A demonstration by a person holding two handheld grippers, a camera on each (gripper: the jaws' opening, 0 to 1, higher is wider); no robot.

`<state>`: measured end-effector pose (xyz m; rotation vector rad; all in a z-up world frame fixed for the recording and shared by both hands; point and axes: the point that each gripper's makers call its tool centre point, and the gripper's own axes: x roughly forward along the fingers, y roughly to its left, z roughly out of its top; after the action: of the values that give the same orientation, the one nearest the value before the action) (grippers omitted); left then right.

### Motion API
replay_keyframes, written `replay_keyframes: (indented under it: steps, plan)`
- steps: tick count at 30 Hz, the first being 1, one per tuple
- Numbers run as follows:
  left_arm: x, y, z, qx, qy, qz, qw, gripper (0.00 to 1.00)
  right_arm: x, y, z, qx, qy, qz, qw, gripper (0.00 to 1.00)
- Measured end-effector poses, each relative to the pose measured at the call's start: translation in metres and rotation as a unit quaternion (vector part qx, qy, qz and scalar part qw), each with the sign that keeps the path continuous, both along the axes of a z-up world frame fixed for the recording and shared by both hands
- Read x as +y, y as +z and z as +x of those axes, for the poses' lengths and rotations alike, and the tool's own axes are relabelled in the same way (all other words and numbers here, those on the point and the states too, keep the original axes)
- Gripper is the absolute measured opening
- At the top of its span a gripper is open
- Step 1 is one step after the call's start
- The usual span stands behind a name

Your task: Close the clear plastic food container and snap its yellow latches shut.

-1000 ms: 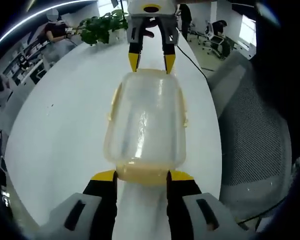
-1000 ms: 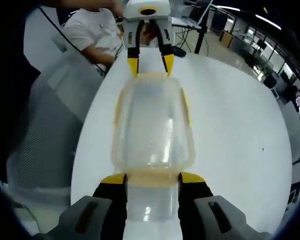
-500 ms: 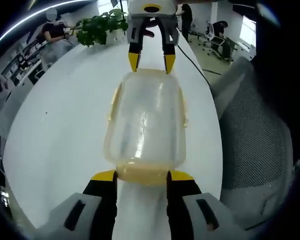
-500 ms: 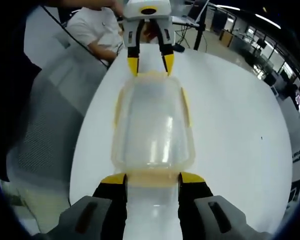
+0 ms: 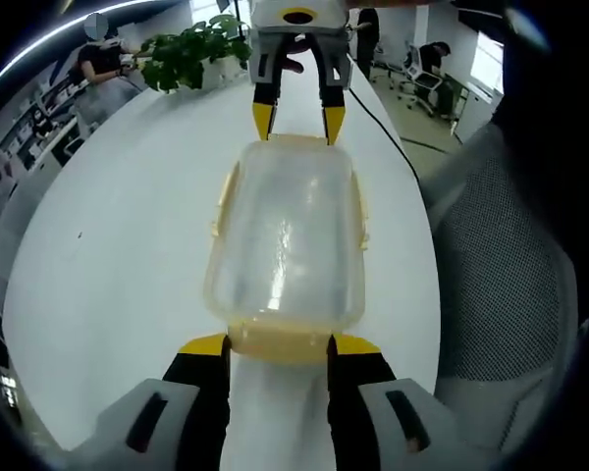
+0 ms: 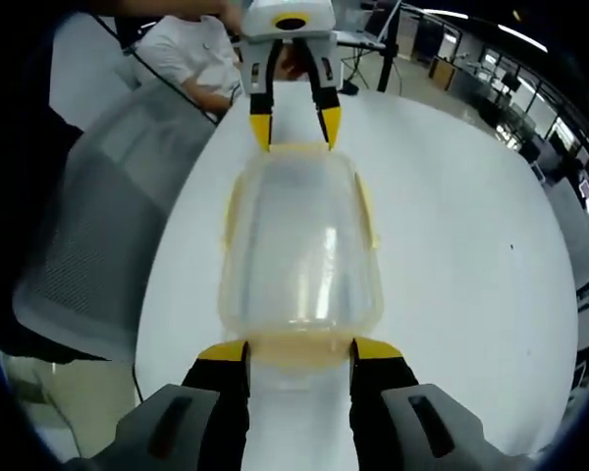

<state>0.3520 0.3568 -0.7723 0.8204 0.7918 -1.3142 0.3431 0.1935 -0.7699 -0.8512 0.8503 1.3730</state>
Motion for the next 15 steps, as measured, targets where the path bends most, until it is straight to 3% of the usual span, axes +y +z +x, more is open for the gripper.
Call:
replay_keyframes:
  steps: [15]
  plan:
    - [-0.023,0.000,-0.004,0.008,-0.006,-0.004,0.9999,0.37,-0.023,0.001,-0.006,0.002,-0.006,0.001,1.0000,0.39]
